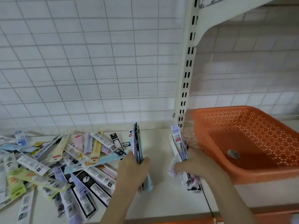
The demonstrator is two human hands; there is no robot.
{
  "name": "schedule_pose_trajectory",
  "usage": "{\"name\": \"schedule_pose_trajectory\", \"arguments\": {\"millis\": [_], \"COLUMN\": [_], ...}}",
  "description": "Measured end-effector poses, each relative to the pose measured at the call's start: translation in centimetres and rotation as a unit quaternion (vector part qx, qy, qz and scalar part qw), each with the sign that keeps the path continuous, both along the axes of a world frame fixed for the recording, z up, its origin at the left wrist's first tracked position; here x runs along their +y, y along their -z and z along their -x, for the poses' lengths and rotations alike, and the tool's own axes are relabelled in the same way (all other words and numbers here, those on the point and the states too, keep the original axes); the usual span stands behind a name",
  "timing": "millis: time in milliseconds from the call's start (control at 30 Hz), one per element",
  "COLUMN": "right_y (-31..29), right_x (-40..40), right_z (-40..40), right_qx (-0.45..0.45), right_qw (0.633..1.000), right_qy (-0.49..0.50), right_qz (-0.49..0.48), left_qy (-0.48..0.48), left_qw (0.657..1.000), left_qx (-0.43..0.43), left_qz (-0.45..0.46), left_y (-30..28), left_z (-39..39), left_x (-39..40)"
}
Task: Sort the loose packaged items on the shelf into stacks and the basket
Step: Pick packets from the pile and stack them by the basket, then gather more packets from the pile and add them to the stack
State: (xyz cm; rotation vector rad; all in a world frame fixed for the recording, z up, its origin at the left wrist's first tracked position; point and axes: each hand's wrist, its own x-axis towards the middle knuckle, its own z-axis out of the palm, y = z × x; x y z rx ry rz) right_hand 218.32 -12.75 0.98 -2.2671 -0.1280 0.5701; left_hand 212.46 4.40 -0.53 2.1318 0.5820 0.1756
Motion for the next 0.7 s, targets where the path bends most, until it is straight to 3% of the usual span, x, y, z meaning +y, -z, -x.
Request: {"name": "schedule_pose_trajectory", "arguments": {"millis": [167,367,500,700], "right_y": [1.3,2.6,3.1,2.6], "right_x": [-0.3,-0.4,-0.2,0.6], "right_z": [-0.6,-1.2,-1.1,-1.1], "right_qx": [-0.106,-0.172,-0.241,-0.173], "right_qw": [0.994,0.982,0.955,0.975], "right_qy": [-0.011,0.064,0.085,0.089], "right_qz": [0.015,0.036,0.149,0.110], "left_qy": [0.080,0.104,0.130,0.168], "left_qw": [0.994,0.988,0.980,0.971], "left_qx": [0.065,0.083,0.113,0.128], "left_qz": [-0.030,-0.076,-0.104,-0.114], "left_y": [-0.1,-0.7,-1.5,-1.5], "left_z": [-1.6,-3.8,-5.6,-6.8], "left_x": [-0.6,-1.1,-1.9,-3.4]}}
